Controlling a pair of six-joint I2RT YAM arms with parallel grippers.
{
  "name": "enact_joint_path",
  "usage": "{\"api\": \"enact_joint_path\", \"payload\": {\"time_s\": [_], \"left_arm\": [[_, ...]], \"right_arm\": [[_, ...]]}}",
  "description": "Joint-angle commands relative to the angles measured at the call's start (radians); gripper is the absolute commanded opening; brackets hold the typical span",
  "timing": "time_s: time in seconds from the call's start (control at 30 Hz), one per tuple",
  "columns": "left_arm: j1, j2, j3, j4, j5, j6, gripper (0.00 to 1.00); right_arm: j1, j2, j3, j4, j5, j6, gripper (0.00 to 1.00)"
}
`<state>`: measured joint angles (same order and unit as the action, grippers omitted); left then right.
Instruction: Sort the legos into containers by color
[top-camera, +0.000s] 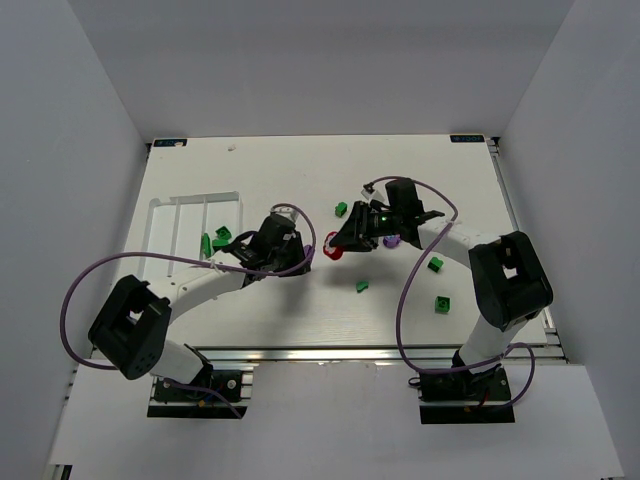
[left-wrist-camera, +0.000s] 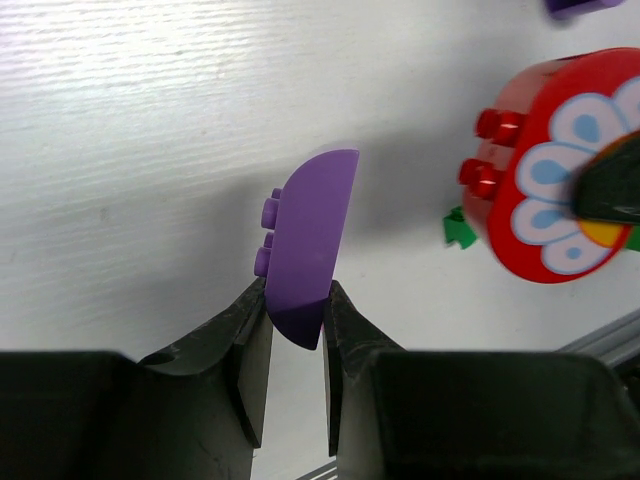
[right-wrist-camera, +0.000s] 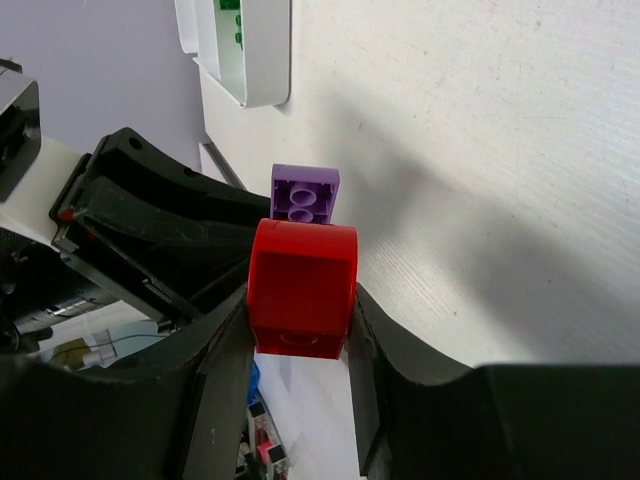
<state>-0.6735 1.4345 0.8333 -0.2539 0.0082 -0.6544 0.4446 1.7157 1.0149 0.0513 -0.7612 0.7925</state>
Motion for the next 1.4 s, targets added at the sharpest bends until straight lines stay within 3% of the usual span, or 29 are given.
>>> {"api": "enact_joint_path", "payload": {"time_s": [0.0,0.2,0.47,0.6,0.73,1.0,1.17,1.37], "left_arm": [[0.008,-0.017,0.049,-0.073,-0.076,0.006,0.08],[0.11,-0.08,0.147,-0.247,-0.149,-0.007,0.08],[0.529,-0.157,0.231,-0.504,-0.206,0.119,0.08],[0.725,-0.112,0.251,-0.554,-0.263,0.188,0.08],[0.853,-0.042,0.254,-0.524,-0.3,0.223,0.09],[0.896,0.133,0.364,-0.482,-0.427,0.327,0.12],[0.922,0.199,0.414,-0.478,-0.478,0.387,0.21],[0.942,0.253,0.412,-0.45,-0.444,0.434,0.36]], "right_arm": [[-0.003,-0.016,0.002,-0.024,0.002,-0.064,0.0],[-0.004,-0.044,0.05,-0.139,0.033,-0.225,0.0],[-0.003,-0.061,0.09,-0.225,0.056,-0.351,0.0],[0.0,-0.064,0.123,-0.269,0.065,-0.401,0.0],[0.005,-0.064,0.143,-0.294,0.069,-0.437,0.0],[0.009,-0.07,0.16,-0.334,0.062,-0.478,0.0],[0.009,-0.076,0.18,-0.384,0.056,-0.527,0.0],[0.011,-0.044,0.273,-0.473,0.065,-0.624,0.0]]}}
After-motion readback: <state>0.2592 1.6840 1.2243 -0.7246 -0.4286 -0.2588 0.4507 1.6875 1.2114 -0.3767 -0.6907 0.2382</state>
